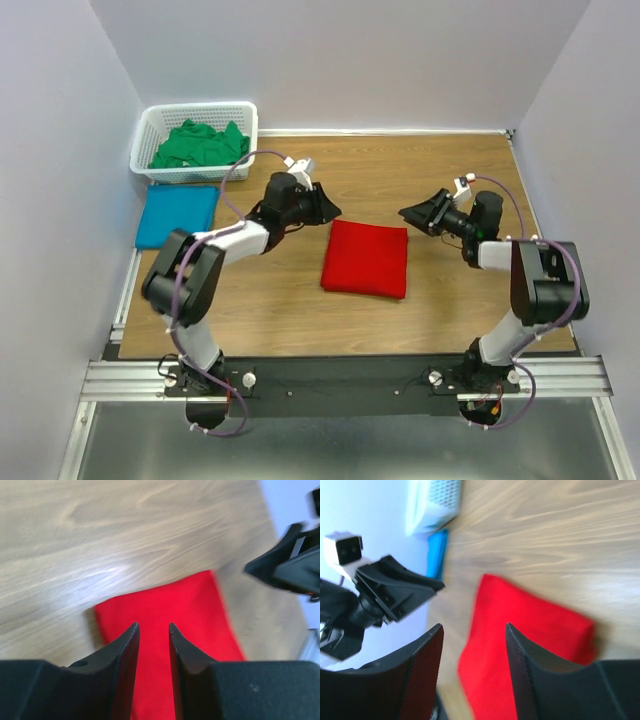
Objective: Fold and stack the t-shirts
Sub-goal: Fold the tshirt
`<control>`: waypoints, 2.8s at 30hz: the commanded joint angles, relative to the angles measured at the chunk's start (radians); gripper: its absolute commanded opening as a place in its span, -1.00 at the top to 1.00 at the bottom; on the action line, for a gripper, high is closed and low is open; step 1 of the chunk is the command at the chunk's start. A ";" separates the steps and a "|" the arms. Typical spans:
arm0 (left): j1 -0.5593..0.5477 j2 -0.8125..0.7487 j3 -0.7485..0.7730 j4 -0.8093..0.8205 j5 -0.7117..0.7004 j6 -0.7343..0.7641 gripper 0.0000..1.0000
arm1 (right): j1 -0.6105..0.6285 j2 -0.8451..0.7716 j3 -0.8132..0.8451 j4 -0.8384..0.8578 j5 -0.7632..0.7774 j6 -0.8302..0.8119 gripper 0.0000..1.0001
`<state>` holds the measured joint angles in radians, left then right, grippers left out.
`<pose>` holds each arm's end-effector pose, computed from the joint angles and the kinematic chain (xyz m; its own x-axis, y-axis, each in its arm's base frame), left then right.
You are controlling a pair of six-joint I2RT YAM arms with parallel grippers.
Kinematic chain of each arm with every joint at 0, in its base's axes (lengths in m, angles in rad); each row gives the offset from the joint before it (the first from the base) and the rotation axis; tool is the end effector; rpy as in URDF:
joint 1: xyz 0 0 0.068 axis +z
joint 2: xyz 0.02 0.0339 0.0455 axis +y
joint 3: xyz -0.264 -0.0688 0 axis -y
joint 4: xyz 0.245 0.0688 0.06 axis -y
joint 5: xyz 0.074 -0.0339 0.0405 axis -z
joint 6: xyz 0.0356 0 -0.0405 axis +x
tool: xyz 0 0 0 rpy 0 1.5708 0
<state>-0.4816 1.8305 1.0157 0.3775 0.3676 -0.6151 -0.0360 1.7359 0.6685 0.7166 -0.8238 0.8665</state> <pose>0.3456 -0.1951 0.1861 -0.7225 -0.2300 -0.6520 0.3721 0.6655 -0.6470 0.3271 0.0144 0.1545 -0.7285 0.5443 -0.4159 -0.1683 0.4463 0.8789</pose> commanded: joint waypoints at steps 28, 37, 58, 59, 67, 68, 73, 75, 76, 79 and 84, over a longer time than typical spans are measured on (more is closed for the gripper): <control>-0.190 -0.269 -0.509 0.126 -0.068 -0.495 0.62 | -0.001 -0.055 -0.451 -0.100 -0.250 0.011 -0.04; -0.127 -0.370 -0.621 0.149 -0.068 -0.578 0.66 | -0.013 -0.295 -0.334 -0.575 -0.054 -0.182 -0.06; 0.156 -0.763 -0.214 -0.578 -0.518 0.041 -0.40 | 0.486 -0.352 0.167 -0.953 0.481 -0.333 -0.07; 0.184 -0.754 -0.197 -0.597 -0.515 0.069 -0.44 | 0.520 -0.342 0.183 -0.973 0.520 -0.337 -0.06; 0.321 -0.801 -0.226 -0.595 -0.625 0.199 -0.51 | 0.876 -0.111 0.425 -1.173 0.871 -0.351 -0.01; 0.319 -0.812 -0.247 -0.582 -0.642 0.196 -0.51 | 0.901 -0.084 0.453 -1.197 0.899 -0.351 0.00; 0.321 -0.815 -0.284 -0.566 -0.657 0.206 -0.51 | 1.012 0.071 0.620 -1.325 1.028 -0.360 0.03; 0.321 -0.803 -0.279 -0.560 -0.653 0.209 -0.51 | 1.042 0.126 0.677 -1.359 1.067 -0.356 0.04; 0.322 -0.801 -0.278 -0.558 -0.639 0.210 -0.51 | 1.051 0.138 0.686 -1.364 1.072 -0.345 0.07; 0.322 -0.792 -0.273 -0.557 -0.628 0.213 -0.51 | 1.052 0.128 0.689 -1.365 1.091 -0.322 0.13; 0.324 -0.806 -0.279 -0.551 -0.618 0.216 -0.51 | 0.987 0.016 0.596 -1.227 0.942 -0.353 -0.10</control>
<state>-0.1646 1.0359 0.7273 -0.1951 -0.2424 -0.4156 0.9997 1.8473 1.3190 -0.5838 0.1715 0.5190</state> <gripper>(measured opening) 0.756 0.516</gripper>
